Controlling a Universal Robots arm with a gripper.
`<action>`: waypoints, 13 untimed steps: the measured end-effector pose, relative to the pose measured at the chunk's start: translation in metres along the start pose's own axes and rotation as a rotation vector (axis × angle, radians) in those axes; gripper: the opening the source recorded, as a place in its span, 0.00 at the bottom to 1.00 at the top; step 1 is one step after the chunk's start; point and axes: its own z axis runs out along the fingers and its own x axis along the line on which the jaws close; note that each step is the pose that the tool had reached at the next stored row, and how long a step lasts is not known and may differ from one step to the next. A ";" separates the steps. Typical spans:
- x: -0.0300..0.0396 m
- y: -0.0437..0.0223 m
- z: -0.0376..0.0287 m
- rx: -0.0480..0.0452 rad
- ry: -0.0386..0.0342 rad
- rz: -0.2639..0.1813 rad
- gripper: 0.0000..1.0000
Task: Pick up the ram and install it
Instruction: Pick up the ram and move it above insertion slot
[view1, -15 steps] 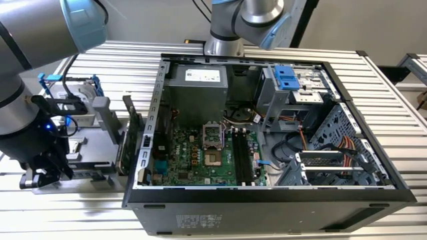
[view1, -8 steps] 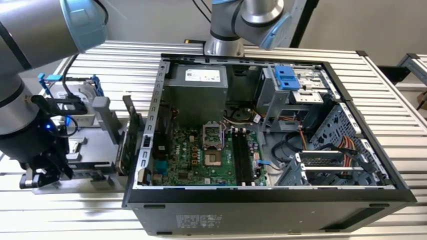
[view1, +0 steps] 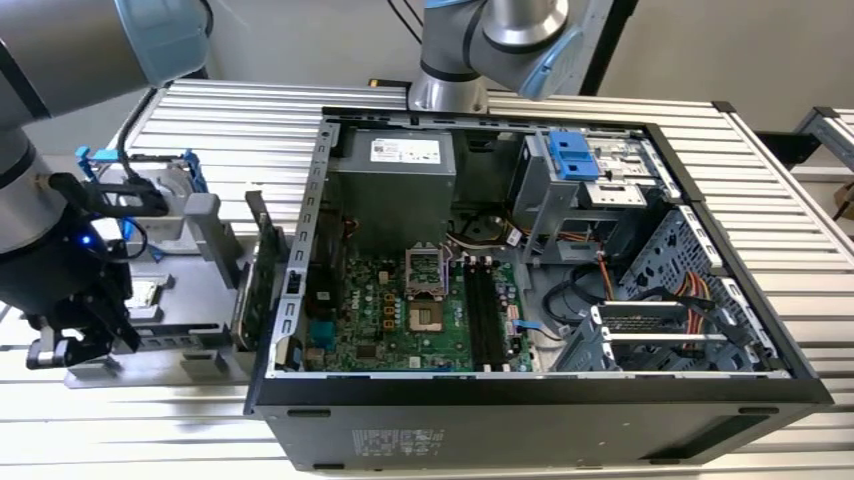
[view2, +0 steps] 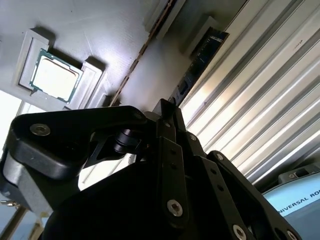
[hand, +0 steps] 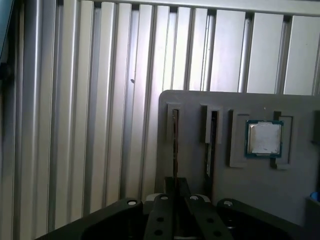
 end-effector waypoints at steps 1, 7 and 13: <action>0.0000 0.0000 -0.0022 0.0000 -0.0002 0.000 0.00; 0.0002 -0.0001 -0.0117 -0.0001 -0.0027 0.012 0.00; 0.0003 -0.0001 -0.0130 -0.0002 -0.0027 0.027 0.00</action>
